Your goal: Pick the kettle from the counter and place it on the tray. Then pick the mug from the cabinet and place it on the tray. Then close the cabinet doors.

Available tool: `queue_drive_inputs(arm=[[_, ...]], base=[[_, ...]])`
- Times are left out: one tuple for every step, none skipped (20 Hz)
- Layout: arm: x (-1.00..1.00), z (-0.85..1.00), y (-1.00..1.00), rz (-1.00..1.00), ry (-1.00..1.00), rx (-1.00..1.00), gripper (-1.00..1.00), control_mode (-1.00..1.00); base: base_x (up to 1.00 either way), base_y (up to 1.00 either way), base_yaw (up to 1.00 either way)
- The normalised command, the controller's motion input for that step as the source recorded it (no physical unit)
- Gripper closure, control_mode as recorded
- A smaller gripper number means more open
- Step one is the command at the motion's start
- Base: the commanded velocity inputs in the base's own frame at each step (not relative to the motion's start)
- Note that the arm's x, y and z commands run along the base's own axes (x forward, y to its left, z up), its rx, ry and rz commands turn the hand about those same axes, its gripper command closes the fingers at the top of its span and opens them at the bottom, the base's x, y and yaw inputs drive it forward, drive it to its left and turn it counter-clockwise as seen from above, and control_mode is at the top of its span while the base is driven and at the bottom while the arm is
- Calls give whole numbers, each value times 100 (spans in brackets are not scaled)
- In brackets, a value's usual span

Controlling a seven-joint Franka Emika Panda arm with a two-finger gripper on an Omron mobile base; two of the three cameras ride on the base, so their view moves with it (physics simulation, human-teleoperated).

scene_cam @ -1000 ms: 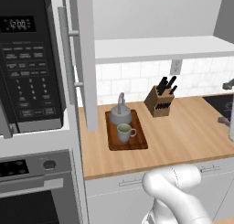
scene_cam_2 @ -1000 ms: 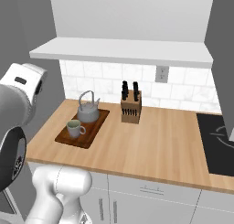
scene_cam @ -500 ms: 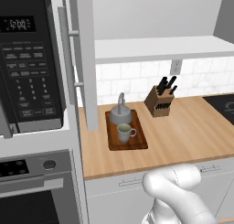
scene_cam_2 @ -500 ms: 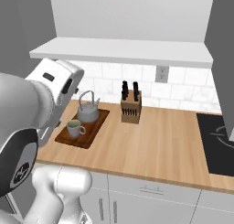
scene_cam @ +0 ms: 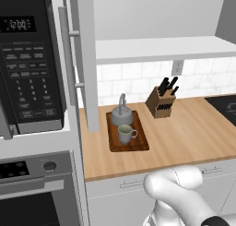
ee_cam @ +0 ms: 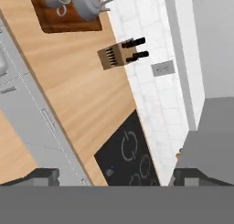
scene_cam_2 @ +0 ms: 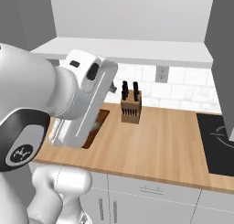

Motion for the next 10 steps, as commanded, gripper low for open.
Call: queue_drive_inputs(arm=[[7,-2,-65,-23,0,-31,-100,-100],[9,-3,-65,-22,0,-32,-100,-100],[7,-5,-64,-20,0,-34,-100,-100],[10,-10,-66,-18,0,-35,-100,-100],[10,-11,-66,-17,-1,-34,-100,-100],[11,-14,-68,-15,-4,-34,-100,-100],[14,-13,-69,-14,-3,-33,-100,-100],[15,-16,-65,-12,-2,-33,-100,-100],[8,-14,-61,-9,-10,-32,-100,-100],[4,-17,-57,-7,-15,-30,-100,-100]], base=[[0,0,0],[0,0,0],[0,0,0],[0,0,0],[0,0,0],[0,0,0],[0,0,0],[0,0,0],[0,0,0],[0,0,0]])
